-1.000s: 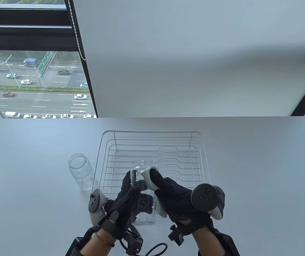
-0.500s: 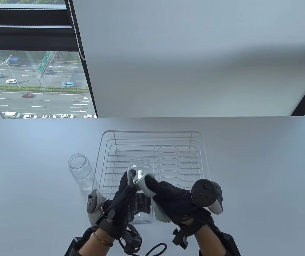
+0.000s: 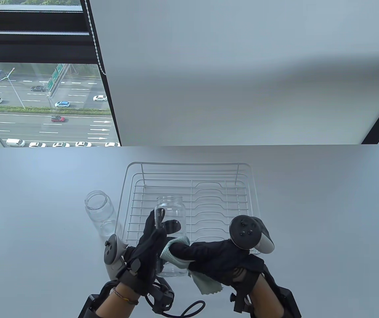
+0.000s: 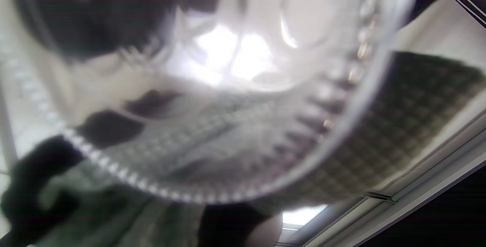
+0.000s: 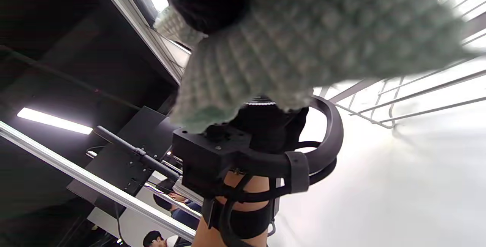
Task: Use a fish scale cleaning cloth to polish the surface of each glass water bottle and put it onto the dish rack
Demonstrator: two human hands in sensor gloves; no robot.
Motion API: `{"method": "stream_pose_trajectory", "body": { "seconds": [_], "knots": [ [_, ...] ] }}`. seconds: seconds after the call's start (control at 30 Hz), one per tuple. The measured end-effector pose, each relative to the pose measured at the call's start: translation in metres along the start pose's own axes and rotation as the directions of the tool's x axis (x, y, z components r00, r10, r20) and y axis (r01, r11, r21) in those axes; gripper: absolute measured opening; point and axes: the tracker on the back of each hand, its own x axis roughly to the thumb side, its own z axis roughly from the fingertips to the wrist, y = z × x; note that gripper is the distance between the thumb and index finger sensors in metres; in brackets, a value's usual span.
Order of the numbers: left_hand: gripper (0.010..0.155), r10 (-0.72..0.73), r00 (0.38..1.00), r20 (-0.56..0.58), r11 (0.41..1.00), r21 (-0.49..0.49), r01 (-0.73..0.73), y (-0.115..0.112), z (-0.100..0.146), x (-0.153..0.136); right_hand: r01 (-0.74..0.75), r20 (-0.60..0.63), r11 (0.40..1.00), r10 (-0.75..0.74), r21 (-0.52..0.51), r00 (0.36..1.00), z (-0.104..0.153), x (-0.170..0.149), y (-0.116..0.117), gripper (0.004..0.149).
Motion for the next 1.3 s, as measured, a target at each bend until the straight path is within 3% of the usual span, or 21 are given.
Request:
{"method": "stream_pose_trajectory", "body": {
  "seconds": [0.07,0.1,0.17,0.27,0.33,0.37,0.5,0.57,0.6,0.63,0.7,0.73,0.8,0.9,0.93,1.03,1.07,1.13,1.17,1.2,1.3],
  "knots": [
    [0.098,0.025,1.0,0.003,0.999,0.035,-0.025,-0.002,0.0,-0.002,-0.018,-0.028,0.994,0.015,-0.108,0.999,0.004,-0.003,-0.005,0.054],
    [0.098,0.008,1.0,-0.008,1.0,0.004,-0.008,-0.005,-0.001,-0.003,-0.058,-0.031,0.961,0.052,-0.269,0.998,0.007,-0.004,-0.008,0.056],
    [0.098,-0.01,0.999,-0.031,0.998,-0.068,0.007,-0.01,-0.001,-0.005,-0.114,-0.07,0.829,0.091,-0.547,0.993,0.012,-0.009,-0.006,0.056],
    [0.099,0.016,0.999,-0.028,1.0,-0.01,-0.016,-0.008,0.0,-0.007,-0.088,-0.036,0.915,0.081,-0.394,0.996,0.009,-0.008,-0.007,0.054],
    [0.099,0.031,0.999,-0.012,0.999,0.024,-0.031,-0.002,0.0,-0.005,-0.005,-0.01,0.996,0.004,-0.086,1.0,0.002,-0.005,-0.005,0.052],
    [0.097,0.028,1.0,0.0,0.999,0.024,-0.028,-0.001,-0.001,-0.004,0.012,-0.039,0.998,-0.01,0.057,0.999,0.001,-0.004,-0.002,0.052],
    [0.098,0.03,1.0,0.001,1.0,0.005,-0.03,-0.003,0.0,-0.003,-0.041,-0.018,0.996,0.04,-0.083,0.999,0.004,0.0,-0.006,0.054],
    [0.098,-0.009,1.0,-0.011,0.998,-0.056,0.009,-0.008,-0.002,-0.004,-0.112,-0.027,0.923,0.11,-0.368,0.994,0.01,0.001,-0.01,0.056],
    [0.098,-0.018,1.0,-0.014,0.996,-0.082,0.017,-0.012,-0.001,-0.005,-0.139,-0.054,0.839,0.131,-0.526,0.99,0.013,0.0,-0.009,0.056],
    [0.098,-0.019,1.0,-0.012,0.997,-0.073,0.019,-0.013,-0.001,-0.005,-0.141,-0.055,0.827,0.133,-0.544,0.99,0.013,-0.001,-0.008,0.055],
    [0.099,-0.009,1.0,-0.016,1.0,-0.016,0.009,-0.01,0.0,-0.006,-0.123,-0.034,0.902,0.12,-0.415,0.992,0.011,-0.001,-0.007,0.054],
    [0.098,0.014,1.0,-0.005,1.0,-0.006,-0.014,-0.007,0.001,-0.006,-0.091,-0.003,0.968,0.092,-0.233,0.996,0.006,0.001,-0.007,0.054],
    [0.098,0.025,1.0,0.007,0.999,0.023,-0.025,-0.002,0.0,-0.004,-0.042,-0.032,0.999,0.043,0.025,0.999,0.002,0.001,-0.002,0.053],
    [0.098,0.01,1.0,0.003,1.0,-0.008,-0.01,-0.003,0.0,-0.003,-0.052,-0.005,0.998,0.052,-0.043,0.999,0.002,0.001,-0.004,0.054],
    [0.098,0.024,1.0,0.0,1.0,0.007,-0.024,-0.005,0.0,-0.004,-0.069,-0.025,0.991,0.067,-0.118,0.997,0.004,0.001,-0.006,0.055],
    [0.098,0.006,0.999,-0.032,0.998,-0.062,-0.008,-0.01,0.0,-0.008,-0.106,-0.054,0.862,0.092,-0.495,0.994,0.011,-0.004,-0.008,0.056],
    [0.098,0.014,1.0,-0.026,0.999,-0.044,-0.015,-0.01,0.0,-0.008,-0.093,-0.032,0.89,0.088,-0.446,0.996,0.009,-0.005,-0.007,0.056],
    [0.098,0.019,1.0,-0.022,1.0,-0.021,-0.019,-0.007,0.0,-0.006,-0.043,0.009,0.978,0.046,-0.204,0.999,0.006,-0.004,-0.009,0.055],
    [0.098,0.028,1.0,-0.005,0.999,-0.023,-0.028,-0.005,-0.001,-0.004,0.017,-0.004,1.0,-0.017,-0.001,1.0,0.003,-0.003,-0.006,0.054],
    [0.098,0.025,1.0,0.008,1.0,-0.018,-0.025,-0.004,-0.001,-0.003,0.045,-0.016,0.996,-0.044,0.082,0.999,0.002,-0.004,-0.002,0.054],
    [0.098,0.021,1.0,0.013,1.0,-0.001,-0.021,-0.004,0.0,-0.002,-0.003,-0.006,0.999,0.003,-0.036,1.0,0.002,-0.003,-0.005,0.055]
  ]
}}
